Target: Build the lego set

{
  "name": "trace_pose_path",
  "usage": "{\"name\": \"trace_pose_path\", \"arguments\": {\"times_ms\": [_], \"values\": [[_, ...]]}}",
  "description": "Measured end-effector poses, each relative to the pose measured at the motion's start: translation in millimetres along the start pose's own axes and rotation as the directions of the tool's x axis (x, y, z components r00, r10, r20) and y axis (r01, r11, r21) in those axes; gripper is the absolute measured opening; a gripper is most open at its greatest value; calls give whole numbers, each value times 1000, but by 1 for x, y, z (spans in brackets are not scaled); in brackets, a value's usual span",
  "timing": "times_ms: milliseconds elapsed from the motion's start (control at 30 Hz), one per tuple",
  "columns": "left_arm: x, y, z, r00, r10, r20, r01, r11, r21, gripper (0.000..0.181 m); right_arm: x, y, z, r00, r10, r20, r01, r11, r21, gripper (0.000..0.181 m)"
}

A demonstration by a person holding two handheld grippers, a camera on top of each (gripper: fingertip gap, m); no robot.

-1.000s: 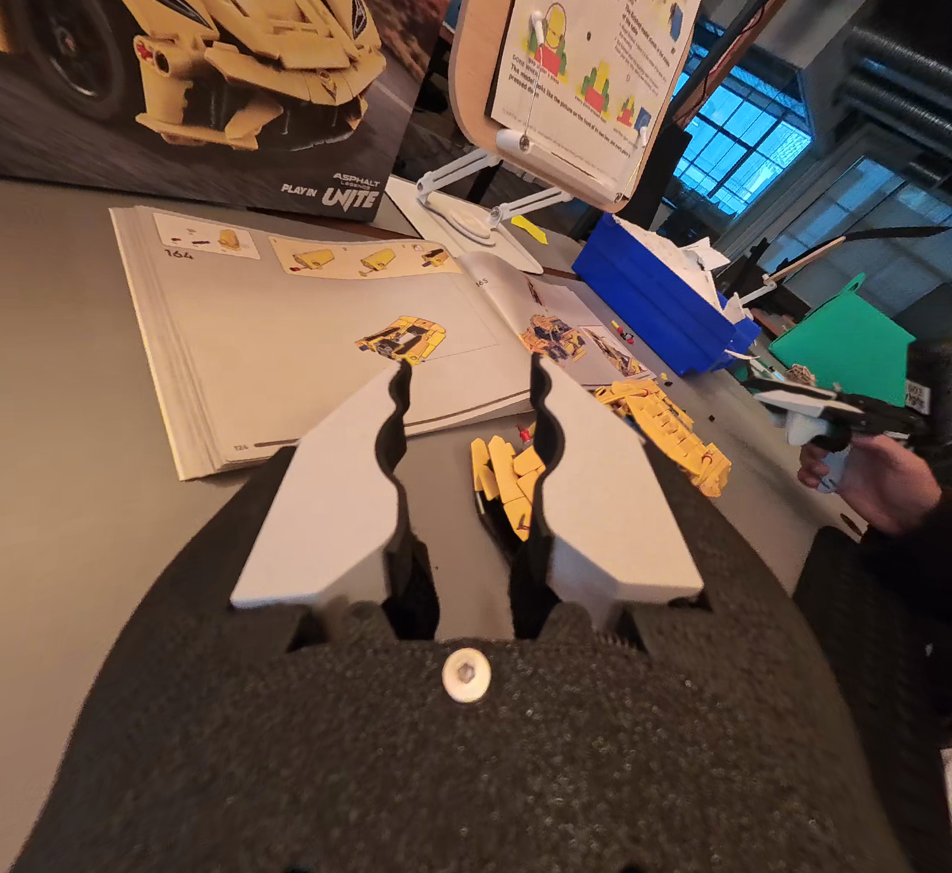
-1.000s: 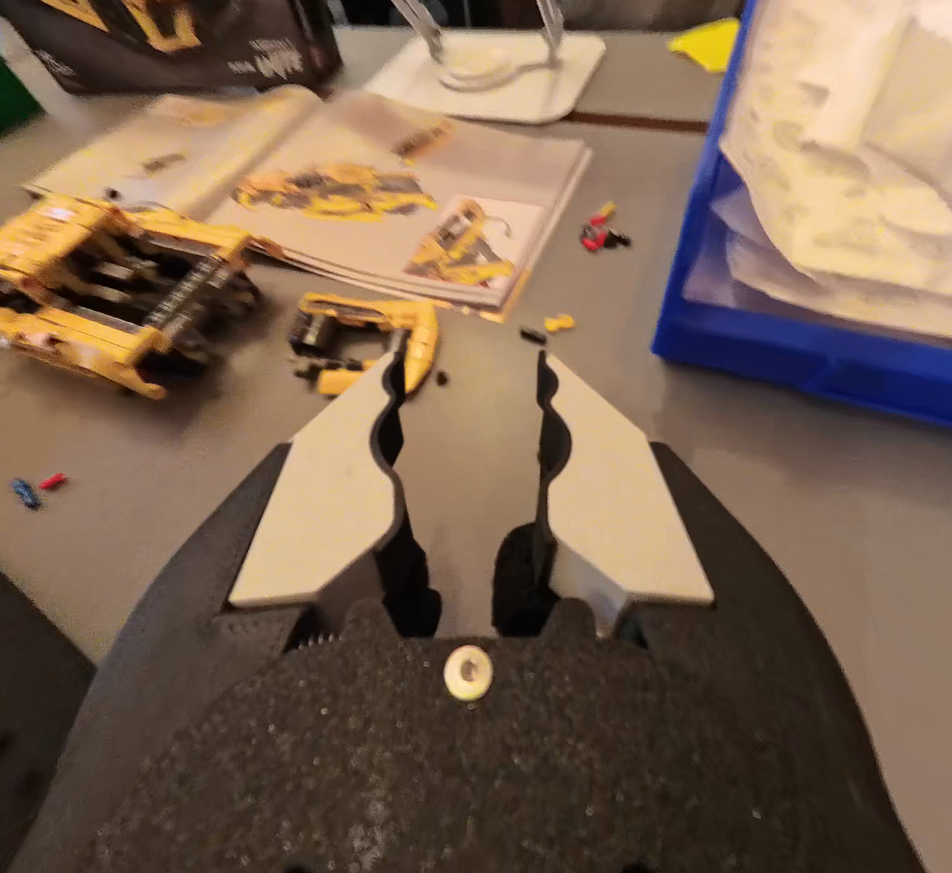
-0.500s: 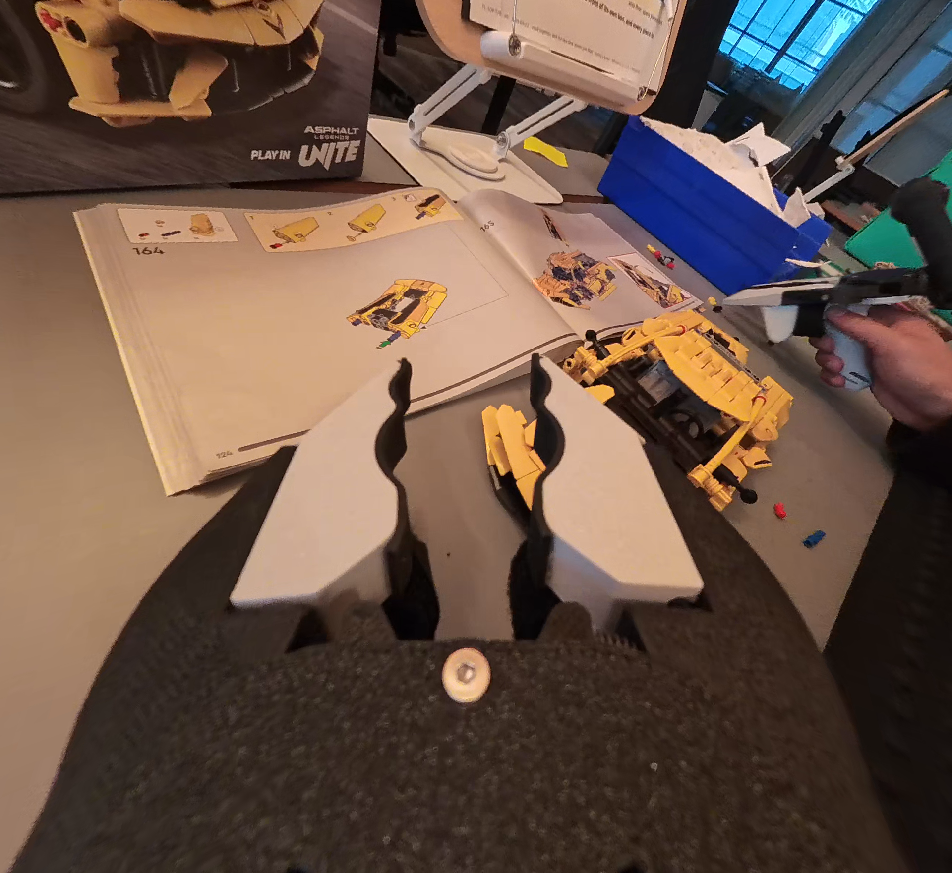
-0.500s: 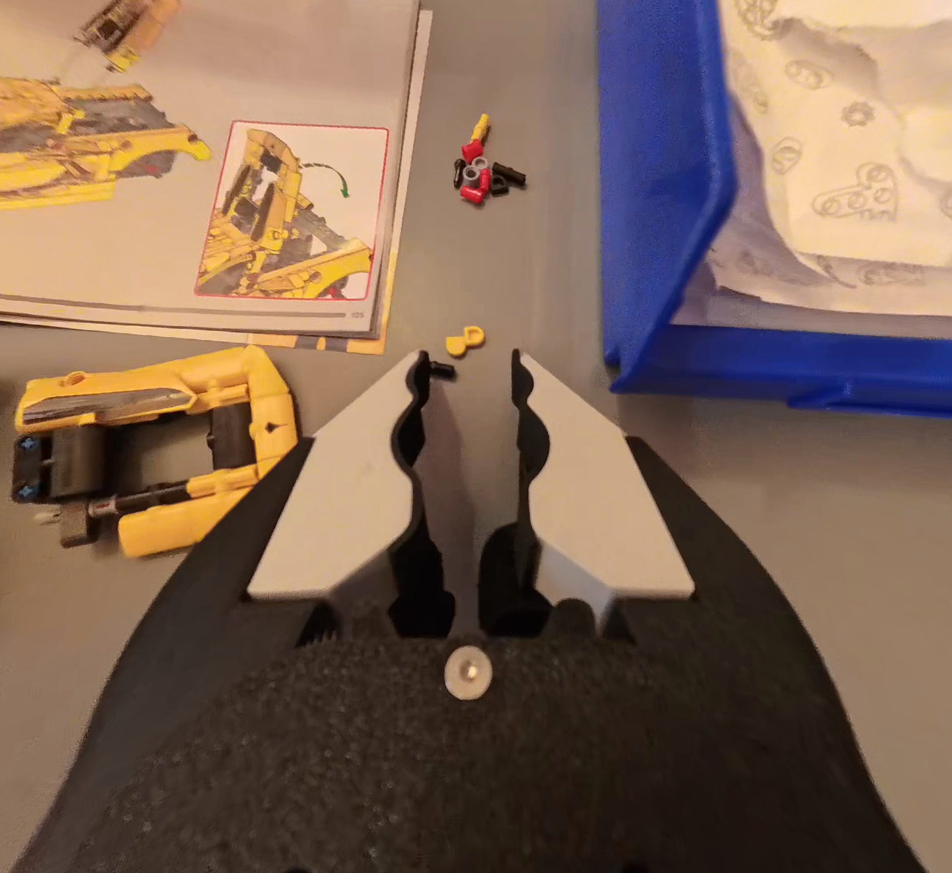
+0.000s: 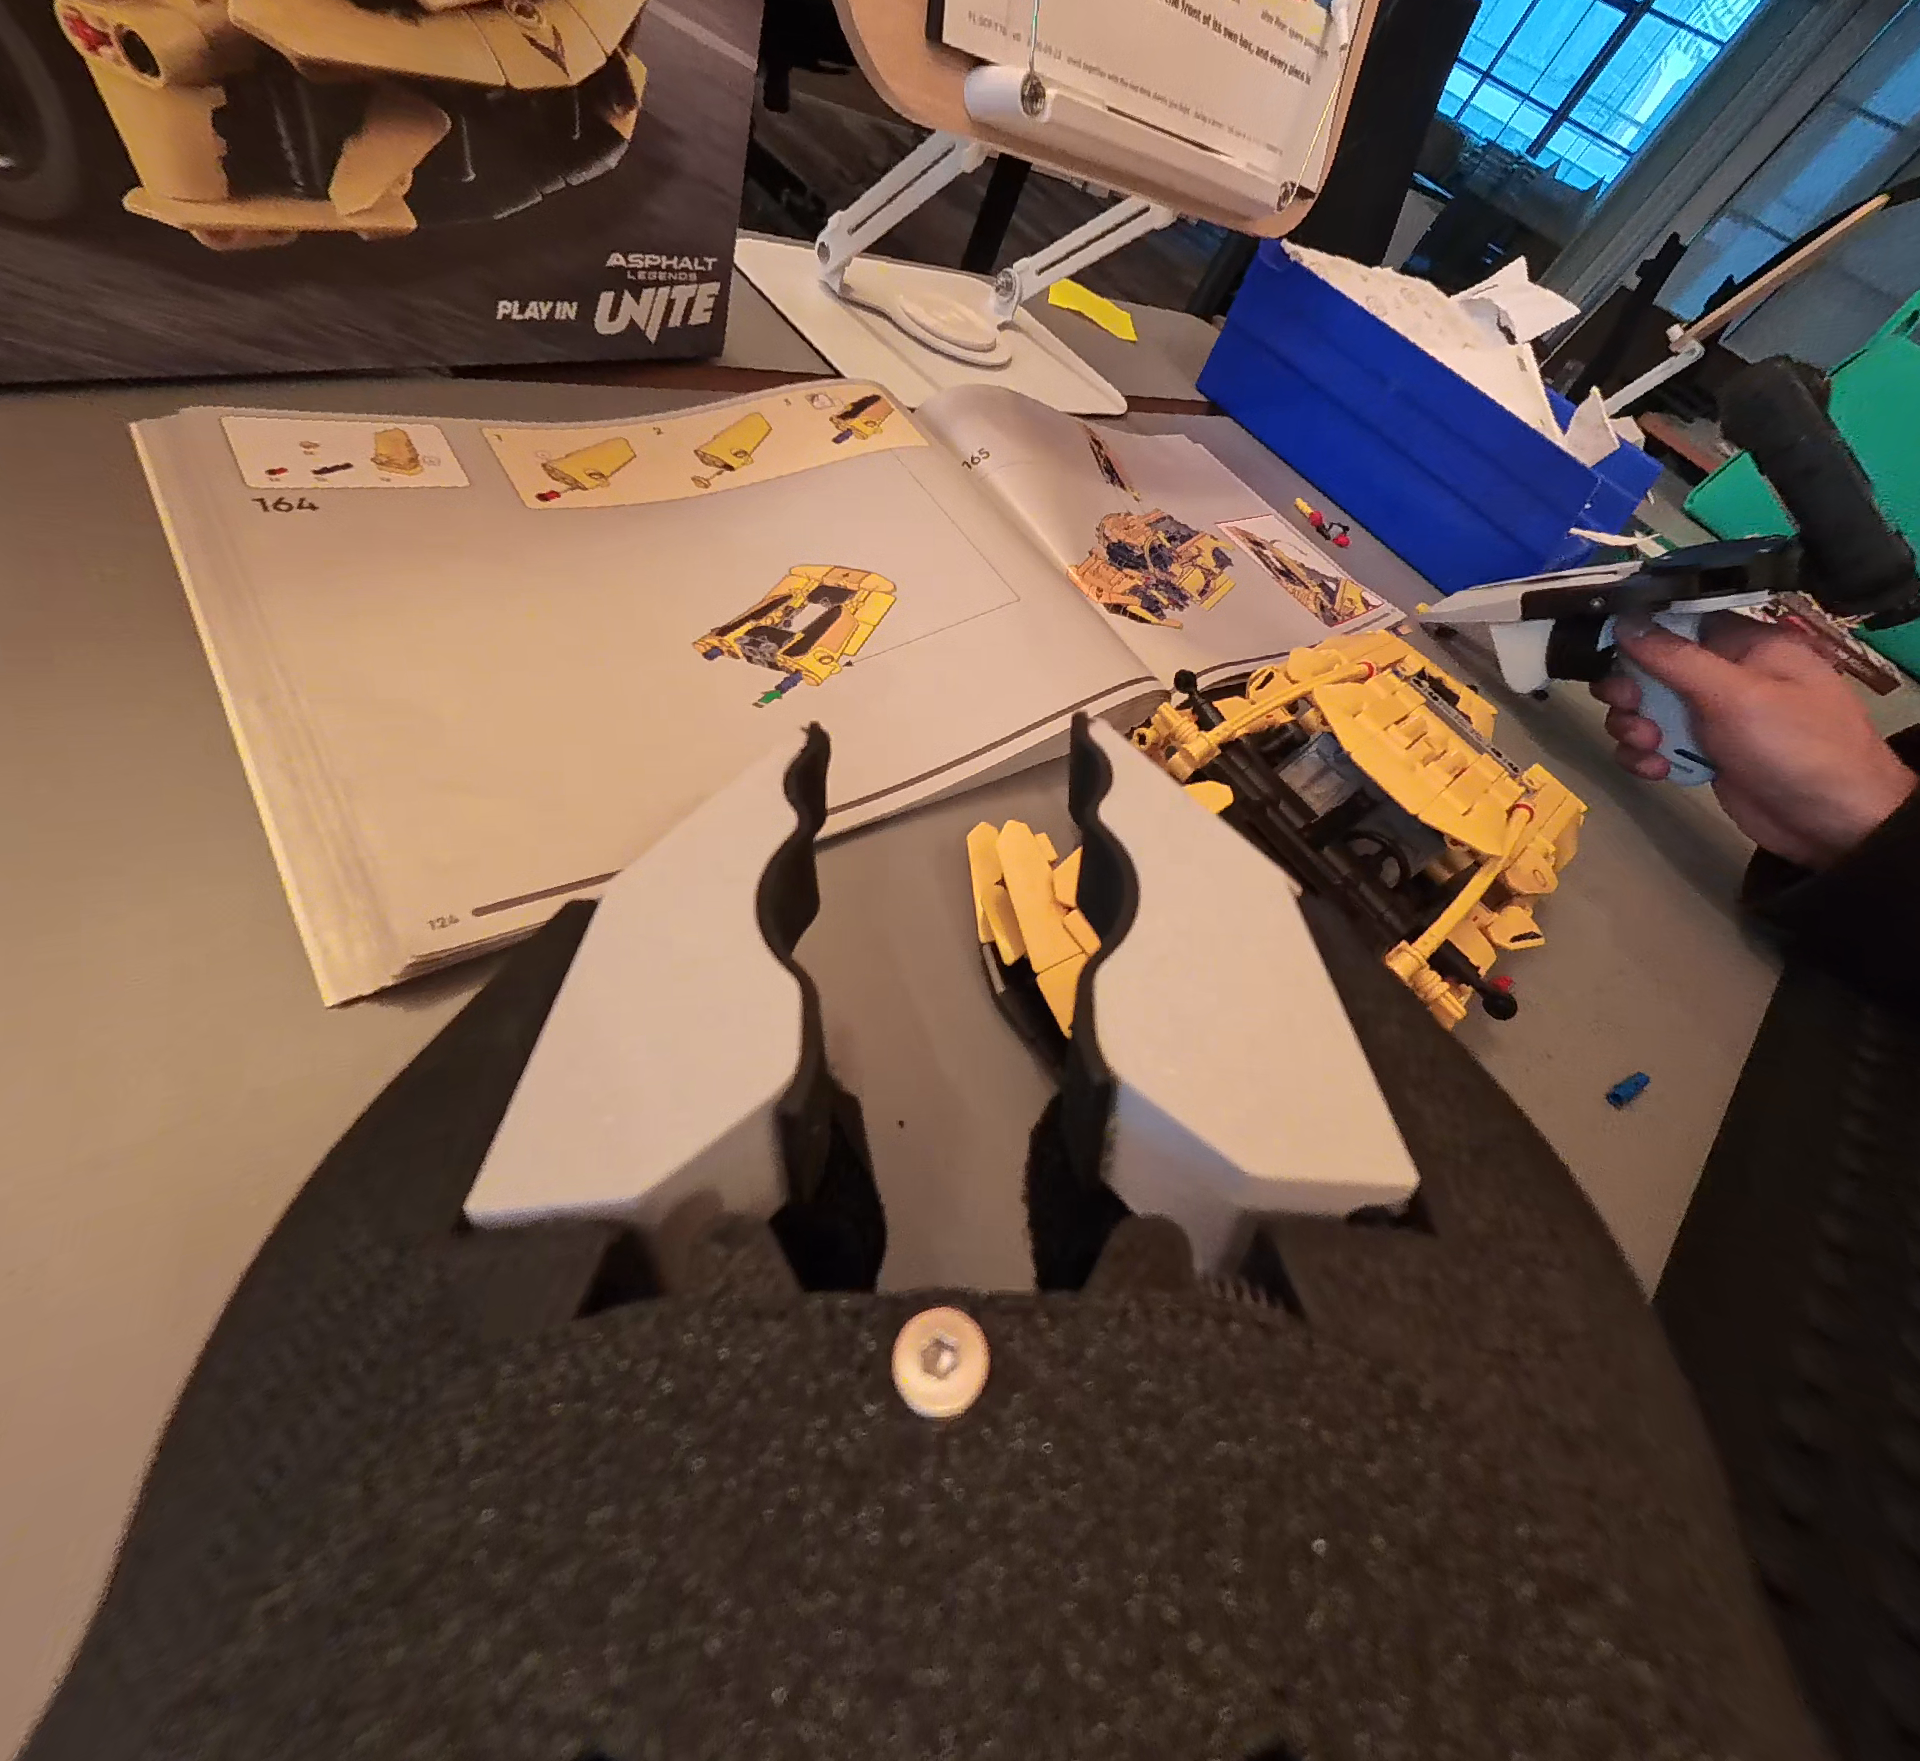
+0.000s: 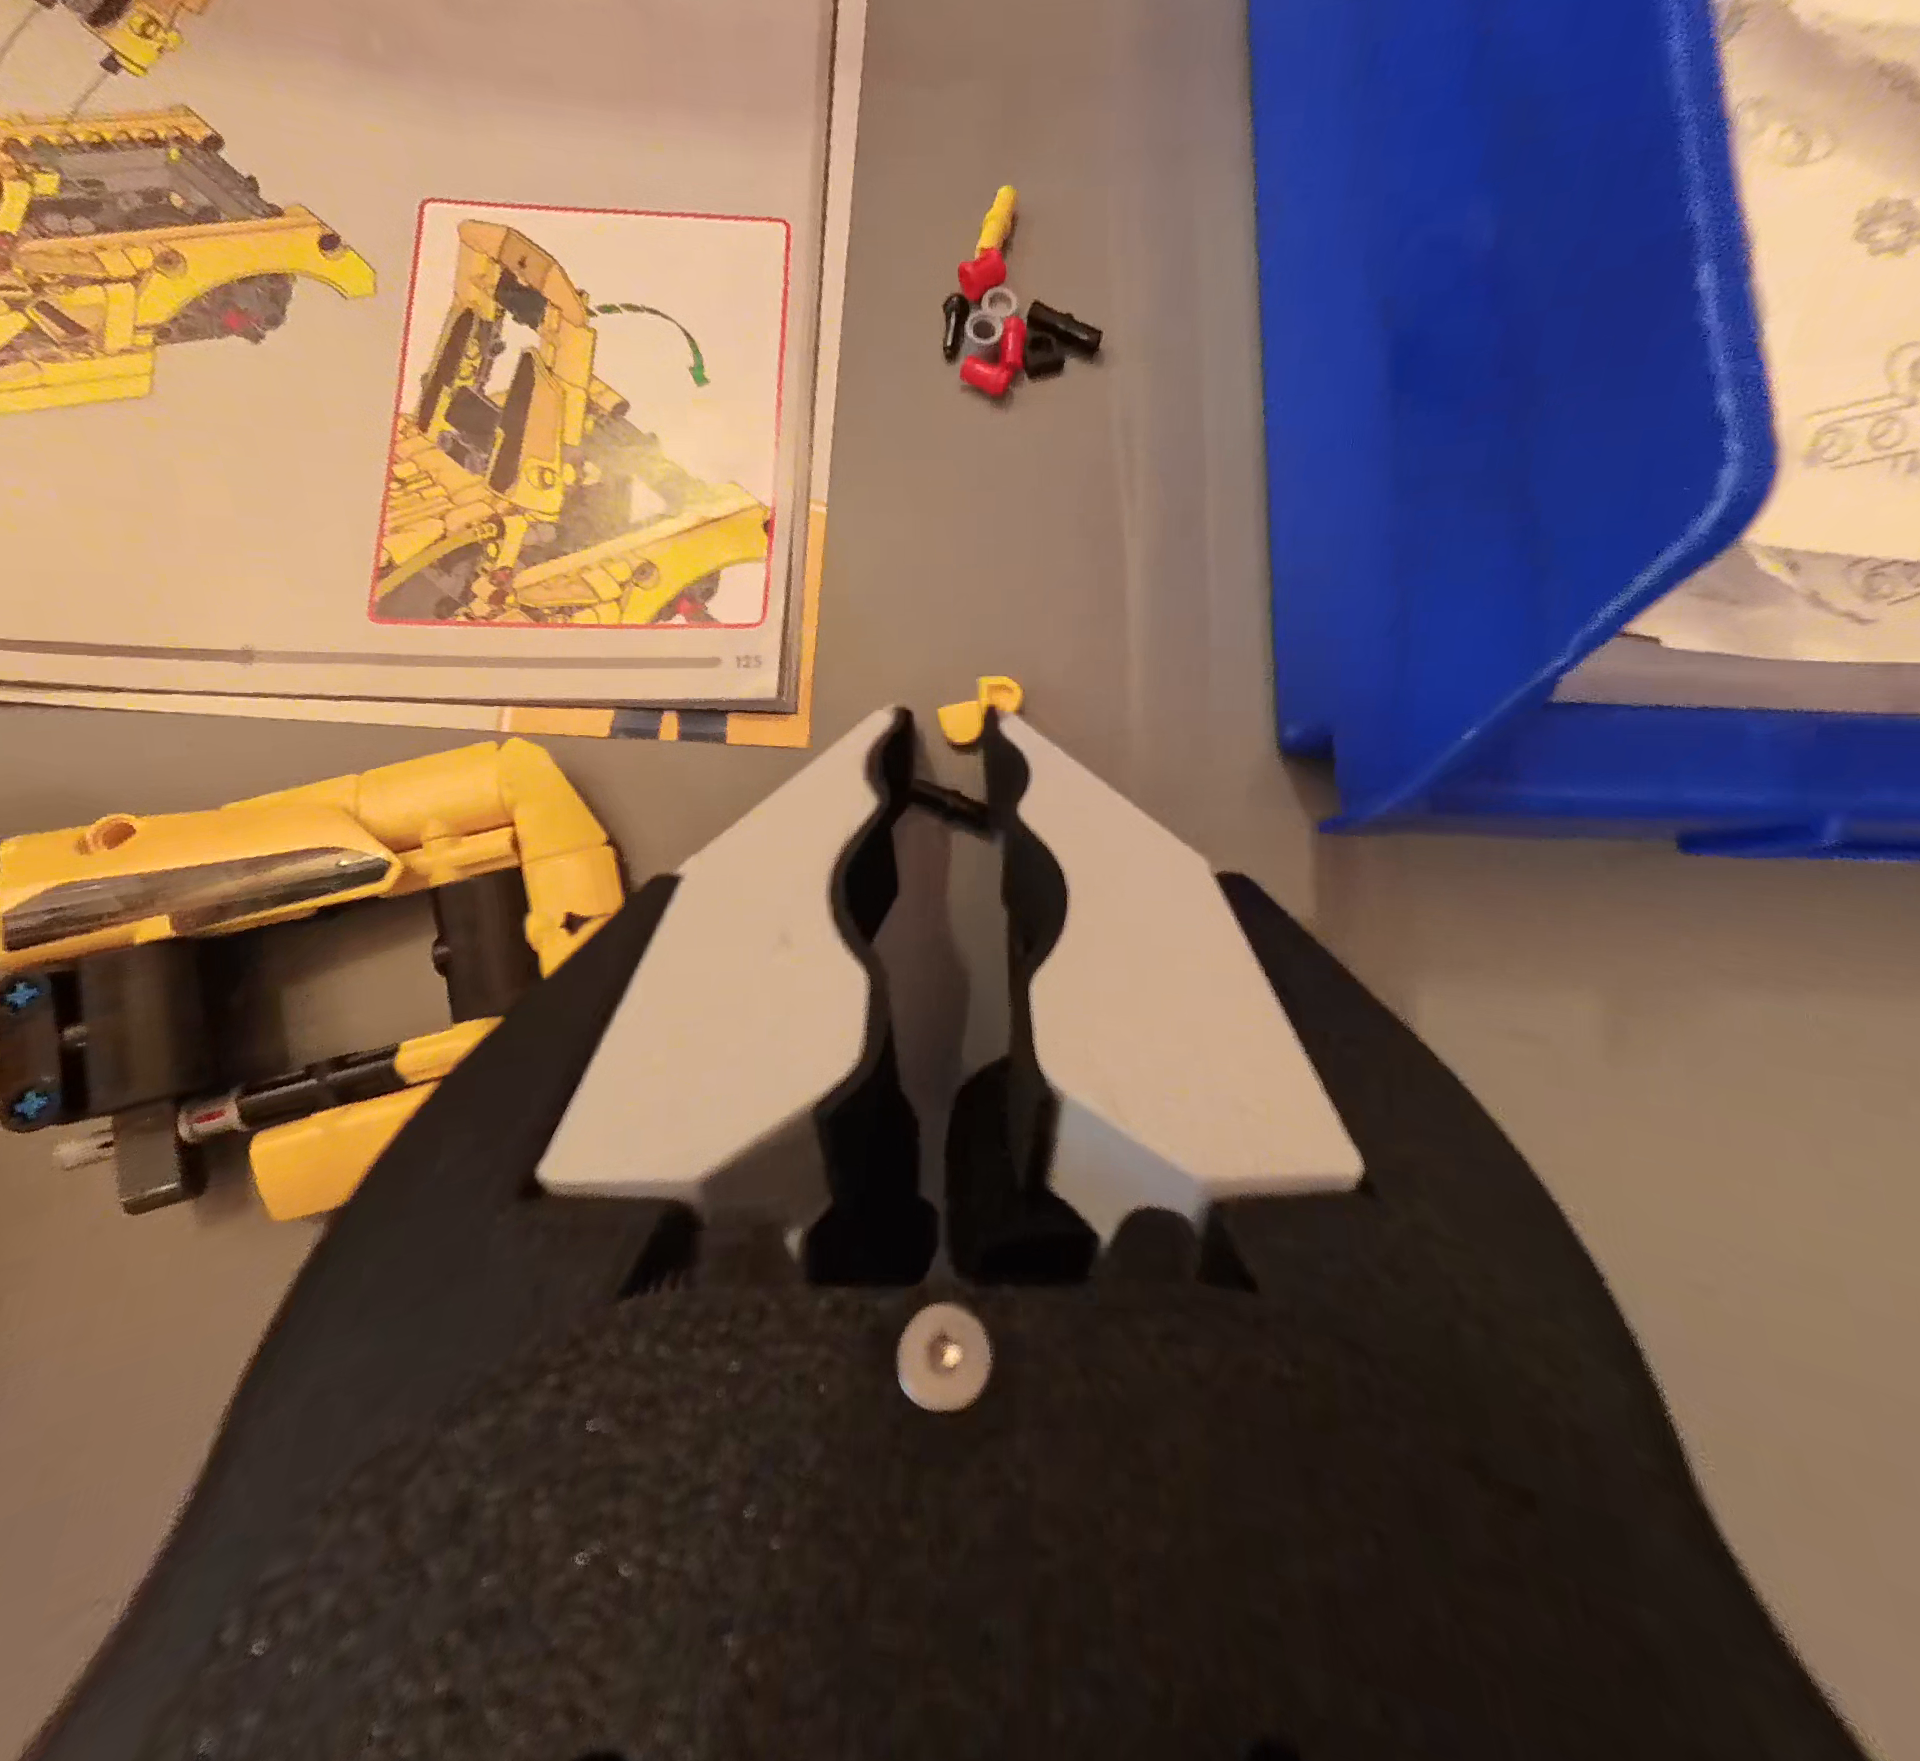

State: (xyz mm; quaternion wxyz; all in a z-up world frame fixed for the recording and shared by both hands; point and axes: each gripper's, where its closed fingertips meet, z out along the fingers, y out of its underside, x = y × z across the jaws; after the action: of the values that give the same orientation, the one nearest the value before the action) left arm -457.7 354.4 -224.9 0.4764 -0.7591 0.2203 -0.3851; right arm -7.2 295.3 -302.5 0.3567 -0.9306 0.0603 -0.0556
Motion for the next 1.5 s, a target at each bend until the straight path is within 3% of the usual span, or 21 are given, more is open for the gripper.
{"name": "trace_pose_path", "arguments": {"times_ms": [200, 333, 400, 467, 533, 633, 833, 967, 1133, 1233, 1500], "values": [[-1, 0, 0, 1000, -5, 1, 5, 1000, 3, 46, 1, 4, -5, 1000, -12, 25, 12, 1000, -25, 7], [-1, 0, 0, 1000, -7, -2, 7, 1000, 3, 46, -19, -10, -36, 984, -111, 138, 101, 992, 79, 7], [-1, 0, 0, 1000, -7, -2, 7, 1000, 2, 46, -72, -1, -67, 877, -244, 414, 214, 970, 117, 7], [0, 0, 1, 1000, -9, -4, 9, 1000, 0, 46, -130, 36, -110, 646, -370, 668, 370, 917, 149, 7], [1, 1, 2, 1000, -7, -8, 7, 1000, -5, 46, -167, 71, -142, 480, -452, 751, 487, 850, 201, 7], [2, 2, 2, 1000, 6, -3, -7, 1000, -11, 46, -190, 104, -148, 424, -545, 723, 603, 766, 224, 7], [3, -1, -1, 1000, 8, -2, -8, 1000, 7, 46, -200, 124, -131, 429, -598, 677, 671, 713, 204, 10], [5, -3, -3, 1000, 3, -10, -3, 1000, 18, 46, -209, 113, -132, 457, -578, 676, 627, 748, 216, 34], [7, -3, -3, 1000, 19, -12, -18, 1000, 17, 46, -240, 95, -123, 521, -539, 662, 543, 808, 230, 30], [8, -4, -5, 1000, 16, -13, -16, 1000, 26, 46, -248, 88, -112, 564, -566, 601, 539, 804, 252, 26], [11, -7, -6, 1000, 12, -29, -11, 999, 38, 46, -252, 90, -101, 586, -600, 544, 573, 782, 244, 15]]}}
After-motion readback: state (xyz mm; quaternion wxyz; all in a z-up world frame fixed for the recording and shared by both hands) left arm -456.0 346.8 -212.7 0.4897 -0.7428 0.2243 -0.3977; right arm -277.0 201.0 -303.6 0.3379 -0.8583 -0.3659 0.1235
